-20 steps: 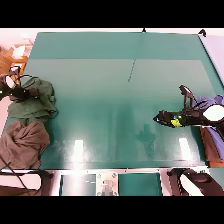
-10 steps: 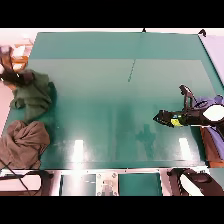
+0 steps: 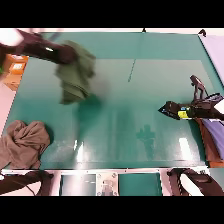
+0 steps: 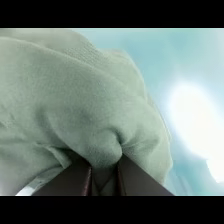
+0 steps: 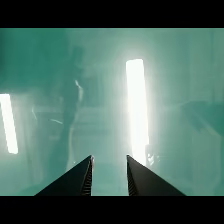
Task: Fold the shirts.
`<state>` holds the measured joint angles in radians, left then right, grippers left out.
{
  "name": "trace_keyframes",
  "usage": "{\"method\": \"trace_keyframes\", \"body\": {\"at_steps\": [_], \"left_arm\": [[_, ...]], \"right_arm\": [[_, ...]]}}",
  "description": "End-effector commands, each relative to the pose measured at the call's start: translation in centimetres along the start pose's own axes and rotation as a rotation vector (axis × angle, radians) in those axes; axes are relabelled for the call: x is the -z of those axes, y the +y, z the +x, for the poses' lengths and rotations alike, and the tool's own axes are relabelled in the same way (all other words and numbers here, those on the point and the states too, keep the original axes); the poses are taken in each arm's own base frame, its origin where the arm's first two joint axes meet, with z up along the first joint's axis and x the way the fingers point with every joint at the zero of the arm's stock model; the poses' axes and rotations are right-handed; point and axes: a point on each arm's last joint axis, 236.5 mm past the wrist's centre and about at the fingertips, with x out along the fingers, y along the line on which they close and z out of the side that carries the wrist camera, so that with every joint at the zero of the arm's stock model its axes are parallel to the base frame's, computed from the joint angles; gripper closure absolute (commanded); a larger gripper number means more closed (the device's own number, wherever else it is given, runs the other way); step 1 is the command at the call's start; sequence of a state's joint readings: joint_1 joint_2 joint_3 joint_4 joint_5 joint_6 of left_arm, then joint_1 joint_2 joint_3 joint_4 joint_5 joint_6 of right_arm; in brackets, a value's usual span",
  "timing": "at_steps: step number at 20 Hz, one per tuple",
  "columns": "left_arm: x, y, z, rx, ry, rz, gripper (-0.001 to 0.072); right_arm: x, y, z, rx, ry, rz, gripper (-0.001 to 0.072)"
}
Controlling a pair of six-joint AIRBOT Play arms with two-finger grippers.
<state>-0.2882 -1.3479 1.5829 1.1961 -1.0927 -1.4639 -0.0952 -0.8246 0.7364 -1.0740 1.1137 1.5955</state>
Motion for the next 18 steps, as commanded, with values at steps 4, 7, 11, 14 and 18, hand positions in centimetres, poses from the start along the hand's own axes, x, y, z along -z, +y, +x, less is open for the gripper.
{"method": "trace_keyframes", "body": {"at_steps": [4, 7, 11, 14, 18], "left_arm": [[10.8, -13.4, 12.3, 0.232, 0.295, 0.101, 0.0011], [10.2, -9.6, 11.3, 0.177, 0.34, 0.084, 0.0011], [7.5, 1.3, 6.8, 0.05, 0.384, -0.059, 0.0011], [14.0, 7.3, 5.4, 0.012, 0.585, -0.237, 0.0011], [26.0, 3.5, 6.4, 0.207, 0.863, -0.453, 0.0011]], "right_arm": [[-0.8, 0.3, -0.7, -0.015, -0.022, 0.015, 0.0287], [-0.8, 0.4, -0.7, -0.016, -0.022, 0.015, 0.0286], [-0.4, 0.5, -0.2, -0.027, -0.004, 0.021, 0.0145], [2.7, 0.4, 2.8, -0.027, 0.112, 0.012, 0.0145], [3.7, 1.8, 8.5, -0.047, 0.203, -0.034, 0.0146]]}}
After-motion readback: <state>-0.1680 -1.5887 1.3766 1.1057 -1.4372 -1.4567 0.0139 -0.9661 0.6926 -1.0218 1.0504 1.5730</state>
